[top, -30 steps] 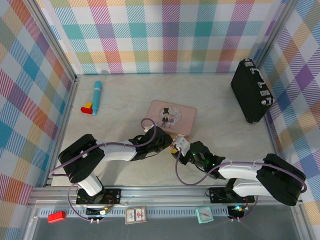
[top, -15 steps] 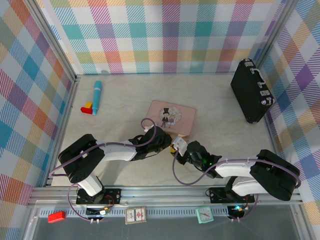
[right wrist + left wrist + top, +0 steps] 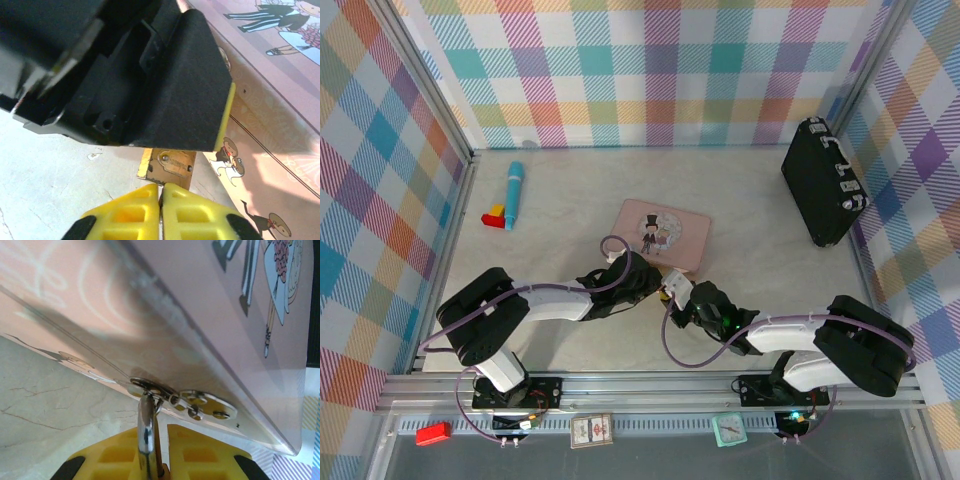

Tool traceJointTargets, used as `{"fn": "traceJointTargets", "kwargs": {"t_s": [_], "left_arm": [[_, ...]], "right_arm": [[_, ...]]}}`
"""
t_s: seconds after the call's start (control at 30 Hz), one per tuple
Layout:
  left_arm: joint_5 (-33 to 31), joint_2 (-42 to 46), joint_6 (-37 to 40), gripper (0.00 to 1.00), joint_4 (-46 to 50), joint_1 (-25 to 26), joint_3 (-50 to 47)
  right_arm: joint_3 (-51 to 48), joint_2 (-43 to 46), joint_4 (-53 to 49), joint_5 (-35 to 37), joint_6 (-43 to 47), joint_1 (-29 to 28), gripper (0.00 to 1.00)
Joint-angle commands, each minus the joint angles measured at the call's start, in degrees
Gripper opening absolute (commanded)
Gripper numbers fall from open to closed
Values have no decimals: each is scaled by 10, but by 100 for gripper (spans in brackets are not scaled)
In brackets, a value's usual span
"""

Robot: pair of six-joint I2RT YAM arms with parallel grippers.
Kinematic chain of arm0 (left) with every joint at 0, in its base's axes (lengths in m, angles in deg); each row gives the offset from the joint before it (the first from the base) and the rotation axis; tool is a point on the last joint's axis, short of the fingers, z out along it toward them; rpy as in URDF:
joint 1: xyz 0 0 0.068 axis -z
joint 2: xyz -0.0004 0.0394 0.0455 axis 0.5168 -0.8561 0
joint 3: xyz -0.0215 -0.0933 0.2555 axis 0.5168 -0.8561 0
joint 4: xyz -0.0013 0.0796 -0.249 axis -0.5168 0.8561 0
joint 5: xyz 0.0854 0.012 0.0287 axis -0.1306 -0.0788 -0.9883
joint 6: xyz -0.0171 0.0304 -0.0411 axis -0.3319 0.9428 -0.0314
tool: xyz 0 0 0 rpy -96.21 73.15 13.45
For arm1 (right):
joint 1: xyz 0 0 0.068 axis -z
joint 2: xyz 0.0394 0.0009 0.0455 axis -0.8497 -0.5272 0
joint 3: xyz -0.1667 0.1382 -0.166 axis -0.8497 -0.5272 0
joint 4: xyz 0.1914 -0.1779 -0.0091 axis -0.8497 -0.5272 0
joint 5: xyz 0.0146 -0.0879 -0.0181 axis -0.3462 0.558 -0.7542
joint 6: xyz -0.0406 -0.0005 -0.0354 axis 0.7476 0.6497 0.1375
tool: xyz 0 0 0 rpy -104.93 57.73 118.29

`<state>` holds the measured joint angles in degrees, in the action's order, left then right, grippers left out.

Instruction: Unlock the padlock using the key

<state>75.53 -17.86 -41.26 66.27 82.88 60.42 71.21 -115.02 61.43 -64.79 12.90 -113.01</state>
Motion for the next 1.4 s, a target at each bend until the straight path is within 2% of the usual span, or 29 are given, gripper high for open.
{"fn": "traceJointTargets", "kwargs": {"t_s": [0.0, 0.1, 0.23, 0.43, 0.63, 0.97, 1.1, 1.37], "left_arm": [[20, 12, 2, 0, -64, 2, 8], [21, 10, 1, 0, -67, 2, 7], [21, 8, -3, 0, -78, 2, 2], [22, 8, -5, 0, -88, 2, 0], [25, 7, -5, 0, -97, 2, 0], [31, 1, -7, 0, -106, 2, 1], [31, 2, -7, 0, -106, 1, 1], [39, 1, -8, 0, -112, 2, 6]], "right_arm": [[11, 7, 22, -1, -36, -1, 6], [6, 27, 23, -39, -81, -1, 0], [7, 31, 27, -104, -147, -1, 0], [-14, 21, 42, -67, -245, 13, 0], [-30, 15, 61, -93, -335, 42, 0], [-34, -18, 87, -118, -349, 50, 0], [-36, -25, 97, -117, -329, 49, 0], [-5, -37, 56, -141, -281, 50, 7]]}}
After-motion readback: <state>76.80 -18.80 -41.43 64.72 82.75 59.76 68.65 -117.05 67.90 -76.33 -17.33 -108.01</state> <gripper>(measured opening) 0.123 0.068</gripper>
